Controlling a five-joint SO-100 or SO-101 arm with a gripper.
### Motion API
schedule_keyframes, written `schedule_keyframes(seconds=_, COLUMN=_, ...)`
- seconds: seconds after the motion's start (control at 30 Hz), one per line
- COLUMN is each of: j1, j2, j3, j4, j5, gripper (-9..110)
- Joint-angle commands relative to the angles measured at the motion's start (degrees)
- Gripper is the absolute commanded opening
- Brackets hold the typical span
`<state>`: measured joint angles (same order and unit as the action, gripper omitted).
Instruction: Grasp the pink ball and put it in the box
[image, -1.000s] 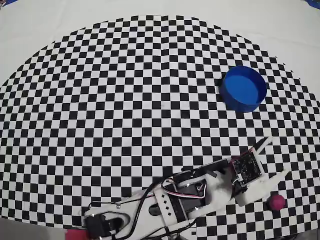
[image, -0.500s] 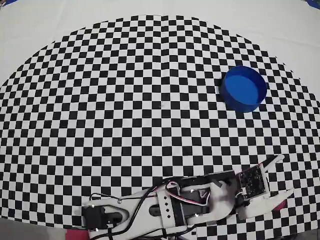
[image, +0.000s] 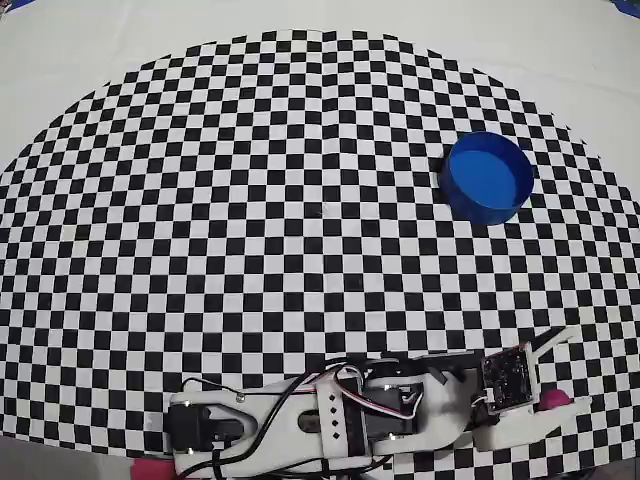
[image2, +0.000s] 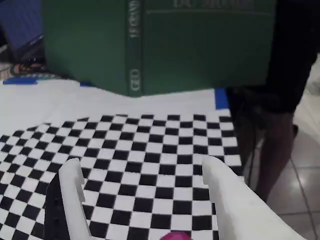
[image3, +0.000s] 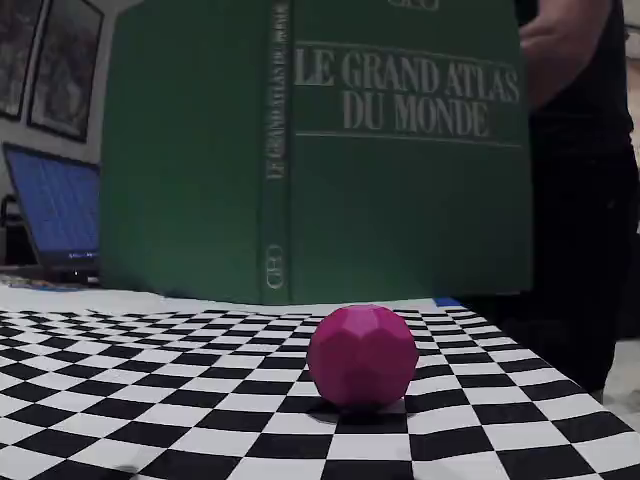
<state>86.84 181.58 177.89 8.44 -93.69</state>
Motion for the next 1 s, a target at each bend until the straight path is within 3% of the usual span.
schedule_keyframes(seconds=0.0, j1=1.8, j2=-0.1, j3=0.4, j4=-0.7, j5=-0.1, gripper=28)
schedule_keyframes(seconds=0.97, j1=2.0, j2=-16.5, j3=-0.2, j4=-9.1, j5=0.3, gripper=28)
